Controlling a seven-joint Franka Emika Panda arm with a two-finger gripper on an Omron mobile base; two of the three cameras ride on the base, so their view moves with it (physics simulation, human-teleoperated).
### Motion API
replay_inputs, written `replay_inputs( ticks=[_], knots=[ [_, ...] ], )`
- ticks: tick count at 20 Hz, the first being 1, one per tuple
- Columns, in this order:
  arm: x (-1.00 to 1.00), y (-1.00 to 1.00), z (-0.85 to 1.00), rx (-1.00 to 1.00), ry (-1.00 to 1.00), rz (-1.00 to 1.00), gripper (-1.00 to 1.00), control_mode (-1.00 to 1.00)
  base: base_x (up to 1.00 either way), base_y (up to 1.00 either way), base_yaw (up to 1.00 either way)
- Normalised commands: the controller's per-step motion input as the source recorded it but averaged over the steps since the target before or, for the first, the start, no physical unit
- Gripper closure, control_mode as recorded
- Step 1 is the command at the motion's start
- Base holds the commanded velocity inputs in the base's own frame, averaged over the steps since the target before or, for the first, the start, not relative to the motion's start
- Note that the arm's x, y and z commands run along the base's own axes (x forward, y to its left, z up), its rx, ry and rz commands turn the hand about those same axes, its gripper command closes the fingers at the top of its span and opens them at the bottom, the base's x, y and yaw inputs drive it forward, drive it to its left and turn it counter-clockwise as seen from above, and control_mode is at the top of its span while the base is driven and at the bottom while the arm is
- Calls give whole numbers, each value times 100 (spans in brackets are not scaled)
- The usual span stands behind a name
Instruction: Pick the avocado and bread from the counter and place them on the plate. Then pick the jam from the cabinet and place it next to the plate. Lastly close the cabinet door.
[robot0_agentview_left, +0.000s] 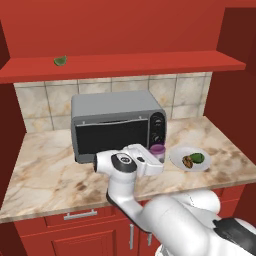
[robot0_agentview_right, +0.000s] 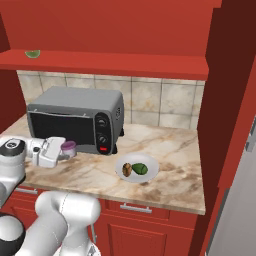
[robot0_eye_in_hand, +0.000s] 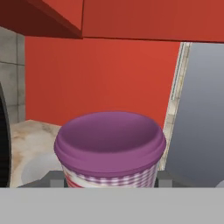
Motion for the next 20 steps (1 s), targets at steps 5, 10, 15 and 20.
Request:
replay_inputs(
  ticks=[5, 10, 15, 20],
  knots=[
    [5, -2, -5, 5, 0, 0, 100, -100, 0, 0, 0],
    [1, -10, -3, 7, 0, 0, 100, -100, 0, 0, 0],
    [2, -14, -8, 8, 0, 0, 100, -100, 0, 0, 0],
    [0, -14, -10, 8, 0, 0, 100, -100, 0, 0, 0]
  ],
)
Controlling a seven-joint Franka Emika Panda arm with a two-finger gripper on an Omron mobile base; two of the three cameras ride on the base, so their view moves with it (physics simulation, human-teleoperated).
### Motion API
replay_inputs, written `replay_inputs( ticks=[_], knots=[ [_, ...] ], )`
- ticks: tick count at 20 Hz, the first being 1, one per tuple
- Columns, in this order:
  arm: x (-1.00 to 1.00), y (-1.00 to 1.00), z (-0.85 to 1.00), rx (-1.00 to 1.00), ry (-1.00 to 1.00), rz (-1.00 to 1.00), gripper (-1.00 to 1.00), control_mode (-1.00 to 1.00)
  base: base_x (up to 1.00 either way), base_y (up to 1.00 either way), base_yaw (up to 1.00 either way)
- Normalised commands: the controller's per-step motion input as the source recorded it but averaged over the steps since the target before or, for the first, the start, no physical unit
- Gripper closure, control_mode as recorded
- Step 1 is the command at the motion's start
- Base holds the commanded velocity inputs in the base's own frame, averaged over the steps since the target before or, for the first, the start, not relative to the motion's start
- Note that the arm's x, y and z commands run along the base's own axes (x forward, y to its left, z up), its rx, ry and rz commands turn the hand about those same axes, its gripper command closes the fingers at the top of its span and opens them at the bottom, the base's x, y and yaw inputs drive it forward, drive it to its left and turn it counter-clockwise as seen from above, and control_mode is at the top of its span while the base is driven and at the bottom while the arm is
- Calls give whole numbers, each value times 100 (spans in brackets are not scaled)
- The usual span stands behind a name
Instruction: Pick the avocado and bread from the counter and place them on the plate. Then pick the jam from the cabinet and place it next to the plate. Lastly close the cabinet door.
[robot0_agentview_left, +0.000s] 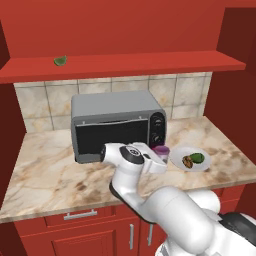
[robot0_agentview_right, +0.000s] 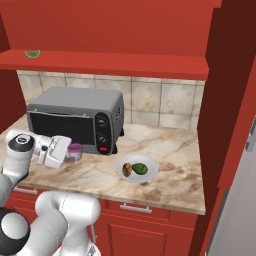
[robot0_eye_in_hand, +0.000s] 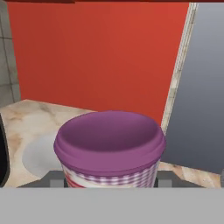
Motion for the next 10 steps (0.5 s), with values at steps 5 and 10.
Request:
replay_inputs(
  ticks=[5, 10],
  knots=[
    [0, -9, -11, 7, 0, 0, 100, -100, 0, 0, 0],
    [8, -6, -17, 5, 0, 0, 100, -100, 0, 0, 0]
  ],
)
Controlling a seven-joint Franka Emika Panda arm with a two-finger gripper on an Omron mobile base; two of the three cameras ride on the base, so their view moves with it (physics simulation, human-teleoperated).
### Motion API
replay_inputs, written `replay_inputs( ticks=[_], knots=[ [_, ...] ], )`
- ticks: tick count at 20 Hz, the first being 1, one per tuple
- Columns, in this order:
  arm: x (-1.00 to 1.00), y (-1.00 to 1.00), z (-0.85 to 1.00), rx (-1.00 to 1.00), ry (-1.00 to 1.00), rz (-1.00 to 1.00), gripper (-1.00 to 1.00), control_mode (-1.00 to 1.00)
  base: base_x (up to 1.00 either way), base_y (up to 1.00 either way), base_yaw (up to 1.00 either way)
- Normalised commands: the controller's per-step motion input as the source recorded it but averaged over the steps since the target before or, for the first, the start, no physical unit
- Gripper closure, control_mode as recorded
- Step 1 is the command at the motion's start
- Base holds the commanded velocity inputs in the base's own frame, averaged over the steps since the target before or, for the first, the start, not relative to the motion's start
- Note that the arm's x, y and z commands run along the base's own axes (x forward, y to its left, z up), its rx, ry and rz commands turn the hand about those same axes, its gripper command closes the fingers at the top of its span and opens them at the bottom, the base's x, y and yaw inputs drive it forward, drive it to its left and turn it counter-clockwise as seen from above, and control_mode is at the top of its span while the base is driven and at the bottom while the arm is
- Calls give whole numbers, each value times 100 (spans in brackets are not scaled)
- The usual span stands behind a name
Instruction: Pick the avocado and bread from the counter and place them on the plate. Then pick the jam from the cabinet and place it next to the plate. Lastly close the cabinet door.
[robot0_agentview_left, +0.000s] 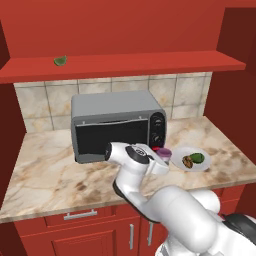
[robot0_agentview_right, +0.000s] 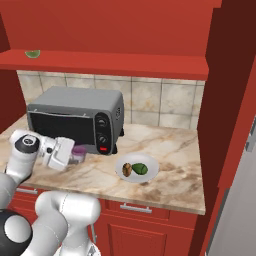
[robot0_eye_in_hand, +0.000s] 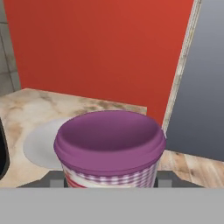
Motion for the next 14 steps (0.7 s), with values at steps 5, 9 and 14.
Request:
replay_inputs(
  ticks=[5, 9, 14],
  knots=[
    [14, -8, -20, 6, 0, 0, 100, -100, 0, 0, 0],
    [23, -1, -19, 4, 0, 0, 100, -100, 0, 0, 0],
    [24, 0, -17, 3, 0, 0, 100, -100, 0, 0, 0]
  ],
)
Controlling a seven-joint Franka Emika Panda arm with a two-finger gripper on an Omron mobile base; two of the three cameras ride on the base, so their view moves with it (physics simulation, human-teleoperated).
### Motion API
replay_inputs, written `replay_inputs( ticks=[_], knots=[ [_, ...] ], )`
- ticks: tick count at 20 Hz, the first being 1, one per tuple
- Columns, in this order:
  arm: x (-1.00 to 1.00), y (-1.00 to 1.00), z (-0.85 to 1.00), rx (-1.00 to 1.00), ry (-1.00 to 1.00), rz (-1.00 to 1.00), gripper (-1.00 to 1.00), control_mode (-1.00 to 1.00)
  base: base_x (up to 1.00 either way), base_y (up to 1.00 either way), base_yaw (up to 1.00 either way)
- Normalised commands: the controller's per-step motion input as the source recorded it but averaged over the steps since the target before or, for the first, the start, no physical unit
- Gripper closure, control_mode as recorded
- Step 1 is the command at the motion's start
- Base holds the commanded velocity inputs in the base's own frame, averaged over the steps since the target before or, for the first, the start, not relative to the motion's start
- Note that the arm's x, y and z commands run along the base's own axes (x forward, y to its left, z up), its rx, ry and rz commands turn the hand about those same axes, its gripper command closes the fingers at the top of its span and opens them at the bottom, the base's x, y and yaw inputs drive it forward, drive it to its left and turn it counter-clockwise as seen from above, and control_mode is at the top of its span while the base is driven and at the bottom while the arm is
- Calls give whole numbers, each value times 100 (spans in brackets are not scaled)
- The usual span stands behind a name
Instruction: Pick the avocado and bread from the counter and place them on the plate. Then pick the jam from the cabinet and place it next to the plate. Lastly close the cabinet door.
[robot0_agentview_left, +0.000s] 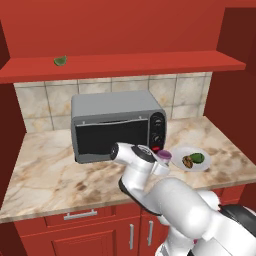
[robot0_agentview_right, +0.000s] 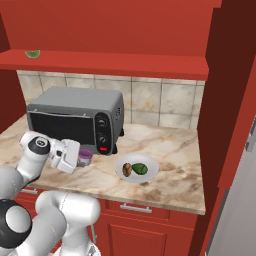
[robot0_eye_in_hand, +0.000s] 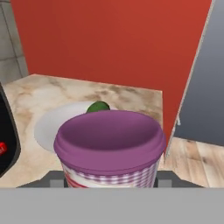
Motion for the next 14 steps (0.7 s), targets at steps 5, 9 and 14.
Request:
replay_inputs(
  ticks=[5, 9, 14],
  knots=[
    [14, 0, -14, 3, 0, 0, 100, -100, 0, 0, 0],
    [0, 0, -11, 4, 0, 0, 100, -100, 0, 0, 0],
    [0, -3, -14, 4, 0, 0, 100, -100, 0, 0, 0]
  ],
)
